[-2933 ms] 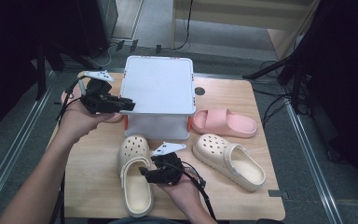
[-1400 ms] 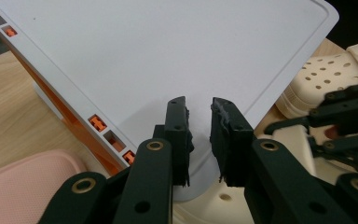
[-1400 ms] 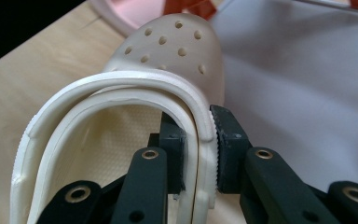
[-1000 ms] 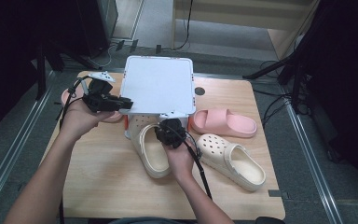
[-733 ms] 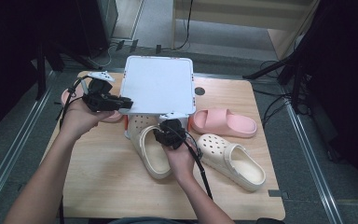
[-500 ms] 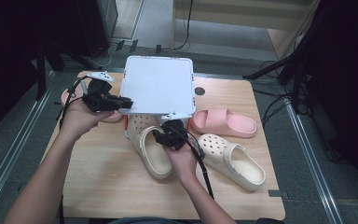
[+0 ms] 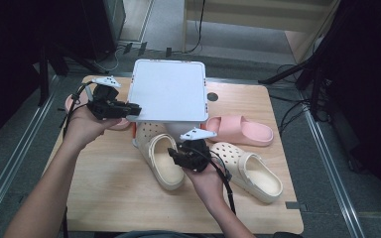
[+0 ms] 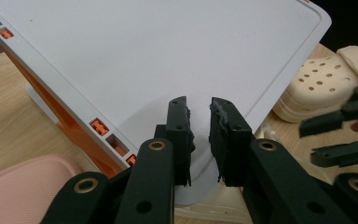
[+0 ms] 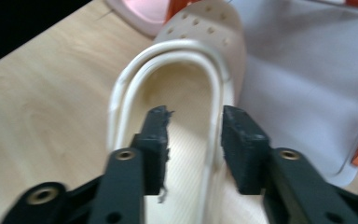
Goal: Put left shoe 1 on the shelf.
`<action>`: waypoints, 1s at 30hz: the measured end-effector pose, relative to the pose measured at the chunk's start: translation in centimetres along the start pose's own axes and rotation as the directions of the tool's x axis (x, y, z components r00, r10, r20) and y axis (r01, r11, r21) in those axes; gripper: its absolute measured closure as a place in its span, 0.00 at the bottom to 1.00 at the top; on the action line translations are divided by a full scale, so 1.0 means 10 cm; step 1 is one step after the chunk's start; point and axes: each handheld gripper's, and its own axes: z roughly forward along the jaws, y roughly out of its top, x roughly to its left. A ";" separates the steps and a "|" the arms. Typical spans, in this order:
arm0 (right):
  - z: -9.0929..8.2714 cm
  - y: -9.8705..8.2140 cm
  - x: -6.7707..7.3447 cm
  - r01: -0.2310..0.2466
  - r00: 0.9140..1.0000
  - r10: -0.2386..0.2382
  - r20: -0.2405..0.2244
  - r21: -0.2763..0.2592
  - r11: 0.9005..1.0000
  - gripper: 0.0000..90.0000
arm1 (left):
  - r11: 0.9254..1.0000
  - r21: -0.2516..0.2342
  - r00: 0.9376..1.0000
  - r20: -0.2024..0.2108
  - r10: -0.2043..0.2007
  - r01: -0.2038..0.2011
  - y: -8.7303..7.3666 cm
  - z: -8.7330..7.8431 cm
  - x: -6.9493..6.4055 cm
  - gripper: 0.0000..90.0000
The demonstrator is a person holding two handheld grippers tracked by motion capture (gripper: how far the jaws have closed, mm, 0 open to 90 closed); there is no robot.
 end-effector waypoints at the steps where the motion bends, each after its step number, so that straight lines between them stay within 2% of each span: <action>1: -0.04 -0.03 0.01 0.001 1.000 -0.001 -0.017 -0.010 1.000 0.81 | 1.000 0.000 1.000 -0.001 0.001 -0.001 0.00 0.00 0.00 0.86; 5: -0.16 -0.16 0.08 0.031 0.999 -0.033 -0.036 -0.037 0.999 0.89 | 1.000 -0.001 1.000 -0.008 -0.003 0.003 -0.01 -0.01 0.00 0.89; 9: -0.25 -0.28 0.15 0.057 0.997 -0.059 -0.048 -0.036 0.998 0.94 | 1.000 0.003 1.000 -0.017 0.001 -0.001 -0.01 -0.02 -0.01 0.93; 14: -0.33 -0.46 0.23 0.066 0.996 -0.067 -0.064 -0.019 0.998 0.99 | 1.000 0.008 1.000 -0.015 0.007 -0.007 -0.02 -0.02 -0.01 0.96; 17: -0.35 -0.57 0.26 0.058 0.996 -0.058 -0.073 -0.001 0.998 1.00 | 1.000 0.007 1.000 -0.012 0.006 -0.006 -0.02 -0.02 0.00 0.96; 22: -0.36 -0.70 0.30 0.073 0.995 -0.071 -0.075 0.020 0.997 1.00 | 1.000 0.004 1.000 -0.005 0.008 -0.008 -0.02 -0.02 0.01 0.97; 30: -0.25 -0.86 0.32 0.092 0.993 -0.085 -0.077 0.097 0.991 1.00 | 1.000 -0.002 1.000 0.012 0.006 -0.006 -0.02 0.00 0.01 0.97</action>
